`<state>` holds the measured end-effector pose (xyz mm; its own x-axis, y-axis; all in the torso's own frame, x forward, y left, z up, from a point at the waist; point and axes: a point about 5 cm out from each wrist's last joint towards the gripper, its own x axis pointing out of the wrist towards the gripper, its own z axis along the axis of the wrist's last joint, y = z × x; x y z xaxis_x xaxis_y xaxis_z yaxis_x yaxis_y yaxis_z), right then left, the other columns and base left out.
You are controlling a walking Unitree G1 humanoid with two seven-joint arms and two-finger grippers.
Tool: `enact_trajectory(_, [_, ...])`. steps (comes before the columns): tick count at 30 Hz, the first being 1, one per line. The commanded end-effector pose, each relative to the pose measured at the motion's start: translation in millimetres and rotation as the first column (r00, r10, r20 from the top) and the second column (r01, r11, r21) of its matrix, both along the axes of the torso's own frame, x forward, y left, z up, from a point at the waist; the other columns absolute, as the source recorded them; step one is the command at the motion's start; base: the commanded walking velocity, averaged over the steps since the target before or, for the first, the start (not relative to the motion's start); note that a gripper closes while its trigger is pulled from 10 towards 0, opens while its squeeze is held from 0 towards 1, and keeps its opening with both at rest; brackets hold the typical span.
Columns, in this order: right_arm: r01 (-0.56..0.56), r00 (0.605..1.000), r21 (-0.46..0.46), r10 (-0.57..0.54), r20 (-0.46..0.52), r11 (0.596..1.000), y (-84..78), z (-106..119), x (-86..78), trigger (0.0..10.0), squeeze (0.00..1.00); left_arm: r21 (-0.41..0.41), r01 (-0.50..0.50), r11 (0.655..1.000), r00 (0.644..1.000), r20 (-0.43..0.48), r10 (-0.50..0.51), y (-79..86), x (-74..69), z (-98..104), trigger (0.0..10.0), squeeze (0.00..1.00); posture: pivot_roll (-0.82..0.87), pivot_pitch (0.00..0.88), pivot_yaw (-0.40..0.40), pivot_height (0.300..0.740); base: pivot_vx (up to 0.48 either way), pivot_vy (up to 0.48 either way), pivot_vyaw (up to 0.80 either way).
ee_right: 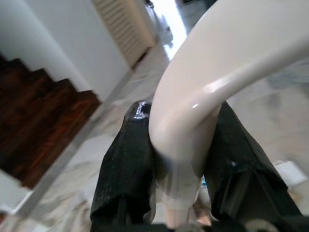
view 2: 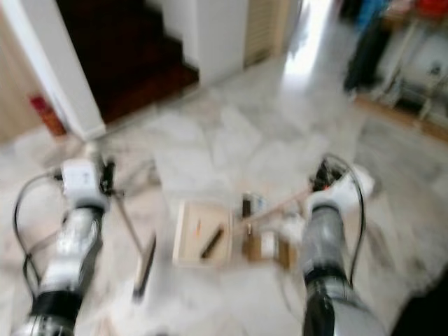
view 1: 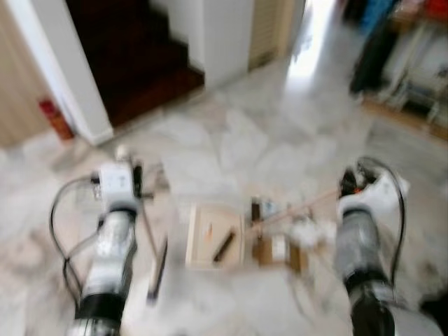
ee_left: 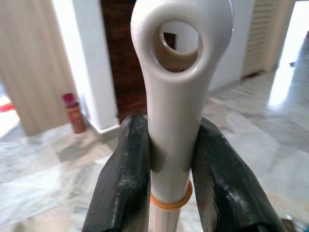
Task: Sweep floor
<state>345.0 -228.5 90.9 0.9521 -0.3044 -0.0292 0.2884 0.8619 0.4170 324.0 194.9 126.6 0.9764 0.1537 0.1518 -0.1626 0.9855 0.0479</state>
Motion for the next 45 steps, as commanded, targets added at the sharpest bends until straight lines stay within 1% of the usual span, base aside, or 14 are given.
enact_trajectory(1, [0.020, 0.999, 0.010, -0.020, 0.051, 1.000, -6.4, 11.4, 3.1, 10.0, 0.00, 0.013, 0.015, 1.000, 0.999, 0.038, -0.015, -5.4, 1.1, 7.8, 10.0, 0.00, 0.01, 0.000, -0.014, 0.740, 0.000, 0.000, 0.80])
enact_trajectory(15, [0.008, 0.998, 0.015, -0.009, 0.059, 1.000, -6.4, 13.6, 4.5, 10.0, 0.00, 0.018, 0.016, 1.000, 0.999, 0.034, -0.017, -5.1, 1.1, 7.1, 10.0, 0.00, 0.00, 0.000, -0.007, 0.740, 0.000, 0.000, 0.80])
enact_trajectory(16, [-0.003, 0.998, -0.001, 0.003, 0.058, 1.000, -5.9, 13.9, 4.6, 10.0, 0.00, 0.036, 0.020, 0.999, 0.999, 0.030, -0.021, -4.9, 0.1, 5.4, 10.0, 0.00, 0.00, 0.000, -0.006, 0.740, 0.000, 0.000, 0.80])
enact_trajectory(18, [-0.010, 0.998, -0.011, 0.010, 0.058, 1.000, -5.4, 14.2, 4.8, 10.0, 0.00, 0.040, 0.021, 0.999, 0.999, 0.024, -0.022, -4.4, -0.9, 3.5, 10.0, 0.00, -0.01, 0.000, -0.005, 0.740, 0.000, 0.000, 0.80])
enact_trajectory(24, [-0.014, 0.998, -0.017, 0.015, 0.064, 1.000, -4.1, 15.7, 5.6, 10.0, 0.00, 0.041, 0.022, 0.999, 1.000, 0.020, -0.023, -3.8, -1.6, 2.4, 10.0, 0.00, 0.00, 0.000, -0.004, 0.740, 0.000, 0.000, 0.80])
enact_trajectory(29, [-0.038, 0.997, -0.055, 0.041, 0.061, 0.998, -2.2, 18.7, 8.0, 10.0, 0.00, 0.040, 0.019, 0.999, 1.000, 0.021, -0.020, -4.5, -0.2, 3.0, 10.0, 0.00, -0.01, 0.000, -0.008, 0.740, 0.000, 0.000, 0.80])
enact_trajectory(34, [-0.042, 0.997, -0.077, 0.046, 0.062, 0.996, -2.8, 18.3, 6.5, 10.0, 0.00, 0.038, 0.025, 0.999, 1.000, 0.013, -0.025, -5.0, -1.3, 0.3, 10.0, 0.00, -0.02, 0.000, -0.002, 0.740, 0.000, 0.000, 0.80])
enact_trajectory(39, [-0.057, 0.996, -0.080, 0.062, 0.062, 0.995, -0.8, 17.9, 6.7, 10.0, 0.00, 0.039, 0.031, 0.999, 0.999, 0.010, -0.031, -6.6, -0.3, 0.4, 10.0, 0.00, -0.02, 0.000, -0.004, 0.740, 0.000, 0.000, 0.20])
enact_trajectory(41, [-0.060, 0.996, -0.089, 0.065, 0.058, 0.994, -1.1, 17.5, 6.4, 10.0, 0.00, 0.039, 0.031, 0.999, 0.999, 0.011, -0.031, -6.7, -0.1, 0.6, 10.0, 0.00, -0.02, 0.000, -0.005, 0.740, 0.000, 0.000, 0.00])
enact_trajectory(42, [-0.068, 0.996, -0.119, 0.074, 0.047, 0.991, -2.0, 16.1, 5.1, 10.0, 0.00, 0.039, 0.031, 0.999, 0.999, 0.012, -0.032, -7.1, -0.1, 0.7, 10.0, 0.00, -0.02, 0.000, -0.006, 0.740, 0.000, 0.000, 0.00])
enact_trajectory(43, [-0.068, 0.996, -0.119, 0.074, 0.047, 0.991, -2.0, 16.1, 5.1, 10.0, 0.00, 0.039, 0.031, 0.999, 0.999, 0.012, -0.032, -7.1, -0.1, 0.7, 10.0, 0.00, -0.02, 0.000, -0.006, 0.740, 0.000, 0.000, 0.00])
enact_trajectory(44, [-0.074, 0.996, -0.142, 0.080, 0.038, 0.987, -2.6, 15.1, 4.1, 10.0, 0.00, 0.039, 0.032, 0.999, 0.999, 0.012, -0.032, -7.3, 0.1, 0.6, 10.0, 0.00, -0.02, 0.000, -0.007, 0.740, 0.000, 0.000, 0.00])
enact_trajectory(45, [-0.079, 0.996, -0.182, 0.084, 0.019, 0.980, -6.9, 10.4, -0.8, 10.0, 0.00, 0.036, 0.033, 0.999, 0.999, 0.011, -0.033, -7.7, -0.1, -0.1, 10.0, 0.00, -0.03, 0.000, -0.006, 0.740, 0.000, 0.000, 0.00])
